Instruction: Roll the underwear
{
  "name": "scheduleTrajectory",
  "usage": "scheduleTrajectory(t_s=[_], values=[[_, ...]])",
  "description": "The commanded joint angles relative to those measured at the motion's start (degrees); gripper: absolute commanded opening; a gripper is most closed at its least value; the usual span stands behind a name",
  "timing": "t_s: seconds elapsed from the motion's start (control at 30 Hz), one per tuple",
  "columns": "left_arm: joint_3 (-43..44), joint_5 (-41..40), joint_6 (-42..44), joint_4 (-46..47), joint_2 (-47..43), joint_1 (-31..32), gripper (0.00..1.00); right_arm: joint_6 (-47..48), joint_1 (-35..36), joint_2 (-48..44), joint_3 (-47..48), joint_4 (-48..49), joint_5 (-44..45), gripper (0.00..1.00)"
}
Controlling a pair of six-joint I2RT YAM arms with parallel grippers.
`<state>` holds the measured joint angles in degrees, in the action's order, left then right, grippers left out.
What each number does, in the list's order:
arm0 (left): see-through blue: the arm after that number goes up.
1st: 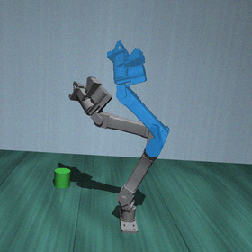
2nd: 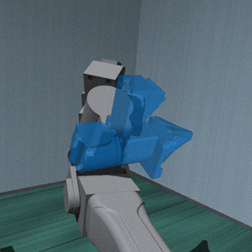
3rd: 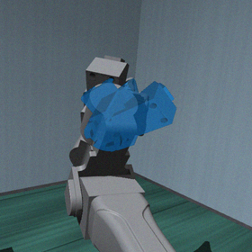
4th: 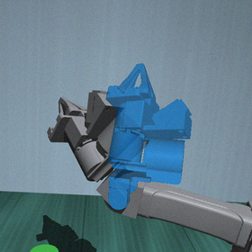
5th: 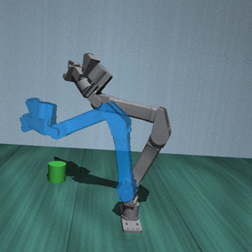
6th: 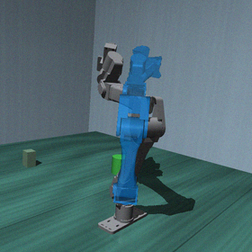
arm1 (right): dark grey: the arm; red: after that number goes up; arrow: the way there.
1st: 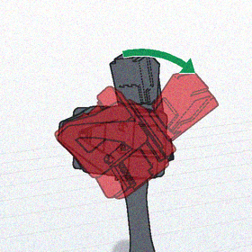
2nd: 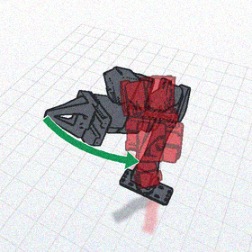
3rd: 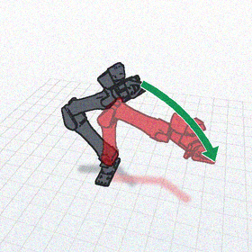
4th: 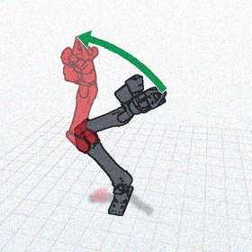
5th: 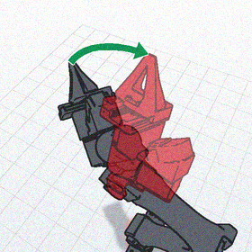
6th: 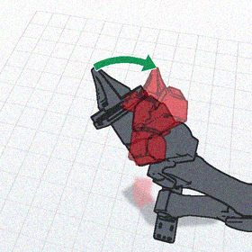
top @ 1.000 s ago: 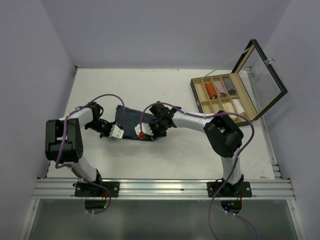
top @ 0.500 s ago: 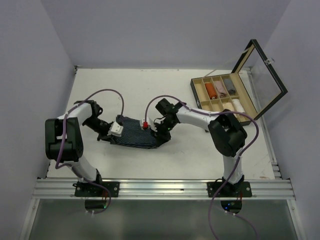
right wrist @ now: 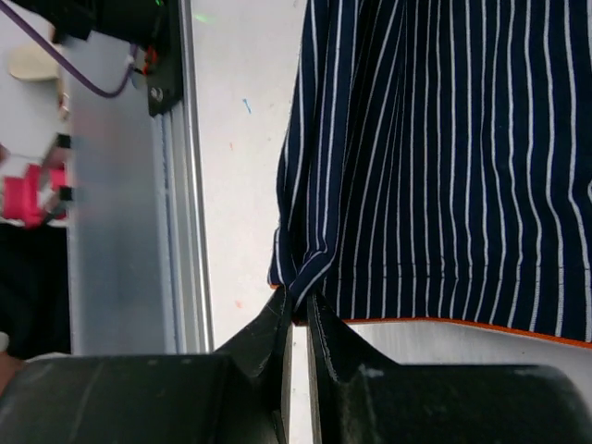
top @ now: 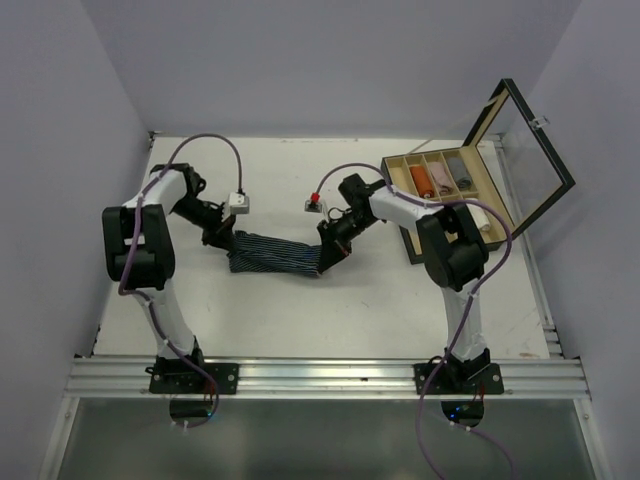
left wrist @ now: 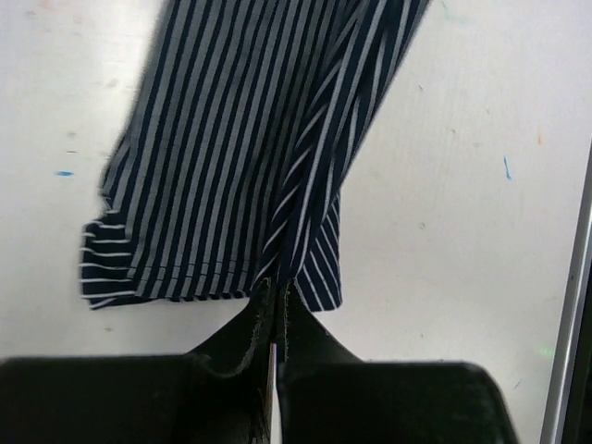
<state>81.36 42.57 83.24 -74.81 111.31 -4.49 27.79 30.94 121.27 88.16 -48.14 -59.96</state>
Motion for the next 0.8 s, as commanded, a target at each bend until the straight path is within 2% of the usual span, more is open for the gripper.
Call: scheduleTrajectory(t_s=[0.0,0.13,0.27,0.37,0.6,0.77], values=[[7.4,6.0,-9.7,-0.8,4.3,-0.5,0.0,-7.8,-1.2,1.6,1.9,1.5,-5.6,0.0],[15.7,9.2,-16.0,-0.7,10.1,-0.6,0.0,-13.7,-3.4,4.0,2.4,6.1,-6.9,0.0],[21.2,10.1,-18.8,-0.7,17.4,-0.6,0.0,-22.9,-5.8,6.0,2.8,11.8,-7.4,0.0],[24.7,9.9,-20.8,-0.6,22.1,-0.5,0.0,-25.6,-7.1,7.7,3.7,13.6,-7.9,0.0],[25.7,9.1,-19.8,-0.5,26.5,-0.6,0.0,-25.1,-7.3,5.8,6.1,14.3,-4.9,0.0],[22.8,7.6,-19.3,1.4,25.3,-0.5,0.0,-21.1,-6.2,6.4,7.8,9.6,-1.7,0.0]])
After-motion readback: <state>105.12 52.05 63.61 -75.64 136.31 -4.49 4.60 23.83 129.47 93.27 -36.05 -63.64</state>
